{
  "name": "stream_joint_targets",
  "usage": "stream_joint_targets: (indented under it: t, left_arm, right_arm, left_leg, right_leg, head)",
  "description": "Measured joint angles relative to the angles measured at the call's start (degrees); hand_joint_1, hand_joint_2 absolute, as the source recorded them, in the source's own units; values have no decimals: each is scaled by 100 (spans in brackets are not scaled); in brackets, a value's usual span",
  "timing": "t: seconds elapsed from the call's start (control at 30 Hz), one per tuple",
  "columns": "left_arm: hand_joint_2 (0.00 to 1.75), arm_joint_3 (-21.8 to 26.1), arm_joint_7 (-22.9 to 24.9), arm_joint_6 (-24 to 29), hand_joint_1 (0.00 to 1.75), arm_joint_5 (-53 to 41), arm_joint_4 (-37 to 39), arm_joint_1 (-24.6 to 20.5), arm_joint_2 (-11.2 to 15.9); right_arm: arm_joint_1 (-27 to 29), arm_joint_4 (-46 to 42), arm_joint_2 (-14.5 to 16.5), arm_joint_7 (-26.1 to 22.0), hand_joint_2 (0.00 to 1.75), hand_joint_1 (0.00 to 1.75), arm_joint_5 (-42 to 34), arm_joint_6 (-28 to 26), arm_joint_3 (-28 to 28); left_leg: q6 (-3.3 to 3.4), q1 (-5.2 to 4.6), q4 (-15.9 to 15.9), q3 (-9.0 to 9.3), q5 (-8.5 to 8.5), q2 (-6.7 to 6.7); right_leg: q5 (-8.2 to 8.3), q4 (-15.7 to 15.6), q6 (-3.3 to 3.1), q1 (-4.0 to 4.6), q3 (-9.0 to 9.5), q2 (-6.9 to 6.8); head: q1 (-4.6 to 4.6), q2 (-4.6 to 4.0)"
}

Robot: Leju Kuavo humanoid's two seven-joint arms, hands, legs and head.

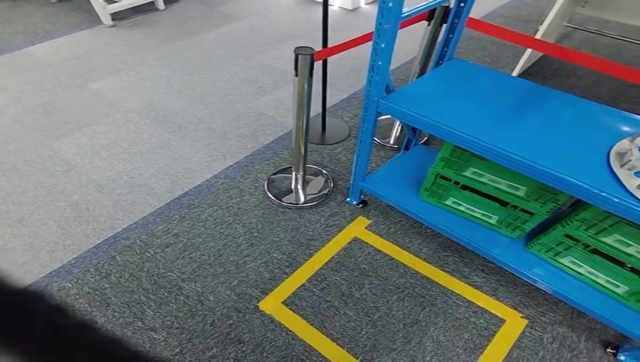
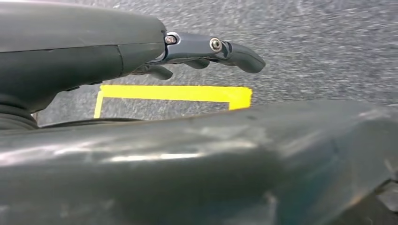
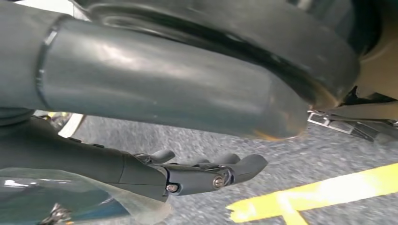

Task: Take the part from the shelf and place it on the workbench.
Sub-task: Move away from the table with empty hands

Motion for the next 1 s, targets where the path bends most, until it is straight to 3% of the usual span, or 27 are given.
stream_joint_targets:
  t: [0.03,0.1,0.13,0.2,0.27,0.33,0.4,0.43,0.47,0.5,0.57,0.63,0.7,0.73,0.8,0.87,0.9,0.93,0.97,1.0]
  left_arm:
    - [0,1,6,3,0,1,0,-4,-3]
    - [0,1,20,9,0,1,0,-6,-4]
    - [0,1,28,10,0,2,0,-10,-2]
    - [0,2,40,10,0,17,0,-23,-2]
    - [0,3,46,8,0,37,0,-29,-2]
    - [0,9,50,-2,0,55,0,-20,2]
    - [0,20,56,-20,0,79,0,-4,7]
    - [0,24,61,-28,0,89,0,0,8]
    - [0,28,66,-39,0,97,0,2,8]
    - [0,31,70,-48,0,101,0,1,8]
    - [0,38,81,-64,0,109,1,3,14]
    - [0,43,91,-71,0,117,2,3,23]
    - [0,45,97,-72,0,123,2,-12,24]
    - [0,46,99,-71,0,123,2,-21,18]
    - [0,49,99,-64,0,122,2,-24,1]
    - [0,51,102,-57,0,127,2,-10,-8]
    - [0,52,111,-56,0,136,2,1,-5]
    - [0,54,121,-55,0,145,2,7,-2]
    - [0,55,132,-54,0,153,2,8,-1]
    - [0,57,144,-54,0,156,2,5,-3]
  right_arm:
    - [0,0,-5,4,0,0,7,-2,0]
    - [-24,0,-10,13,0,0,22,-5,1]
    - [-32,0,-10,17,0,0,30,-7,2]
    - [-24,0,-11,28,0,0,44,-10,2]
    - [-14,0,-11,41,0,0,56,-12,2]
    - [-25,0,-10,47,0,0,66,-13,2]
    - [-30,0,-9,50,0,0,74,-11,2]
    - [-25,0,-10,56,0,0,78,-11,2]
    - [-20,0,-10,62,0,0,81,-10,2]
    - [-18,0,-10,68,0,0,86,-11,2]
    - [-26,0,-1,79,0,0,100,-13,2]
    - [-39,1,13,86,0,0,114,-12,2]
    - [-31,2,16,88,0,0,123,-9,2]
    - [-18,2,12,91,0,0,127,-8,2]
    - [-6,2,4,98,0,0,129,-7,2]
    - [-25,2,2,103,0,0,131,-6,2]
    - [-35,2,2,103,0,0,131,-7,2]
    - [-37,2,2,103,0,0,131,-7,2]
    - [-31,2,2,105,0,0,131,-7,2]
    - [-22,2,2,108,0,0,132,-7,2]
  left_leg:
    - [-25,-2,17,5,-15,68]
    - [-101,-20,65,11,-57,174]
    - [-140,-28,81,22,-70,219]
    - [-208,-16,89,45,-85,296]
    - [-274,16,259,5,-238,137]
    - [-316,37,884,-243,-621,-164]
    - [-322,37,1636,-575,-931,-288]
    - [-312,34,1802,-661,-937,-301]
    - [-290,30,1747,-654,-822,-313]
    - [-256,24,1476,-554,-613,-348]
    - [-153,17,692,-250,-179,-614]
    - [-86,11,230,-66,-45,-838]
    - [-70,5,140,-31,-65,-785]
    - [-63,16,98,-18,-45,-713]
    - [-34,48,3,7,-1,-556]
    - [-14,48,-22,9,6,-375]
    - [-12,42,-19,7,3,-276]
    - [-13,39,-17,9,-3,-180]
    - [-19,39,-14,11,-10,-90]
    - [-32,43,-5,15,-20,-12]
  right_leg:
    - [137,-420,6,-3,249,-123]
    - [272,-985,-50,12,598,-287]
    - [263,-1064,-95,28,629,-308]
    - [278,-1056,-190,41,610,-190]
    - [311,-1066,-264,28,620,-88]
    - [345,-1070,-316,22,620,35]
    - [357,-1067,-335,37,611,186]
    - [358,-1064,-336,47,612,268]
    - [358,-1062,-336,56,615,351]
    - [358,-1059,-336,65,620,439]
    - [359,-1048,-328,75,616,606]
    - [371,-1033,-293,66,573,750]
    - [398,-1044,-221,50,505,872]
    - [391,-1036,-188,46,473,868]
    - [204,-767,-142,71,297,615]
    - [-162,-77,-104,74,-40,259]
    - [-302,283,-79,62,-215,171]
    - [-352,508,-53,47,-317,120]
    - [-289,515,-28,29,-305,82]
    - [-133,292,-8,11,-173,37]
  head:
    - [1,0]
    - [-15,0]
    - [-30,0]
    - [-51,0]
    - [-62,0]
    - [-81,0]
    - [-86,0]
    - [-89,0]
    - [-87,0]
    - [-88,0]
    - [-86,0]
    - [-86,0]
    - [-90,0]
    - [-87,0]
    - [-60,0]
    - [-35,0]
    - [-35,0]
    - [-36,0]
    - [-36,0]
    - [-34,0]
